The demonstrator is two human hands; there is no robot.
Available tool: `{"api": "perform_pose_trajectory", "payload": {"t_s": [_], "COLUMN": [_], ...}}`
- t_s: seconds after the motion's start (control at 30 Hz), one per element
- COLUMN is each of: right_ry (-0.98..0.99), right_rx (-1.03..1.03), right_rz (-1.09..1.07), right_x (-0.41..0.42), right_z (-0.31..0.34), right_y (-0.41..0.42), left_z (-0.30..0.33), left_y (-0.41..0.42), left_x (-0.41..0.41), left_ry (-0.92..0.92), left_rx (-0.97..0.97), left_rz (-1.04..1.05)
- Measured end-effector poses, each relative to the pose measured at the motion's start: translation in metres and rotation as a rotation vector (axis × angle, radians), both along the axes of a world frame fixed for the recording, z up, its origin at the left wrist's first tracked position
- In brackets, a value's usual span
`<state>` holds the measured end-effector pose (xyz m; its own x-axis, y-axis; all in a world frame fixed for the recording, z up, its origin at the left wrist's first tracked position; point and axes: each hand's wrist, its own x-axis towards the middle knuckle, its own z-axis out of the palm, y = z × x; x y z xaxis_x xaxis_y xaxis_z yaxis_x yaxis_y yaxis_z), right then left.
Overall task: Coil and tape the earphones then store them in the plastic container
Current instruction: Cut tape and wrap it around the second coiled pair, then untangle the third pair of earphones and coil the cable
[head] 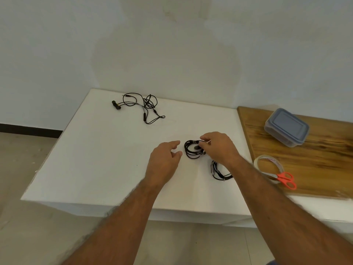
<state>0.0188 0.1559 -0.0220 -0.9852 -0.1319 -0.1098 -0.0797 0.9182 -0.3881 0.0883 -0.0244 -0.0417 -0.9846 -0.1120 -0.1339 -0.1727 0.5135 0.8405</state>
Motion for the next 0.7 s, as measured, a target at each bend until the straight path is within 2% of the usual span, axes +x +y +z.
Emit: {"api": "perform_pose_trajectory", "payload": {"t_s": [0.17, 0.33, 0.53, 0.7], "right_ry": [0.081, 0.064, 0.153, 0.211], "right_rx": [-0.212, -0.261, -0.164, -0.105], "right_rz": [-0.122, -0.176, -0.15, -0.012], "right_x": [-0.003, -0.005, -0.005, -0.016], "right_z": [0.005, 0.002, 0.001, 0.001], "right_y": [0.005, 0.001, -0.018, -0.052], "left_z": [0.0, -0.002, -0.004, -0.003], "left_y": [-0.004, -0.005, -0.008, -0.018], "left_x": [0.0, 0.001, -0.002, -0.007], "left_ry": [0.009, 0.021, 0.064, 0.101], "left_rx": [-0.008, -0.014, -0.025, -0.048], "left_rz": [0.001, 0.001, 0.038, 0.096]}}
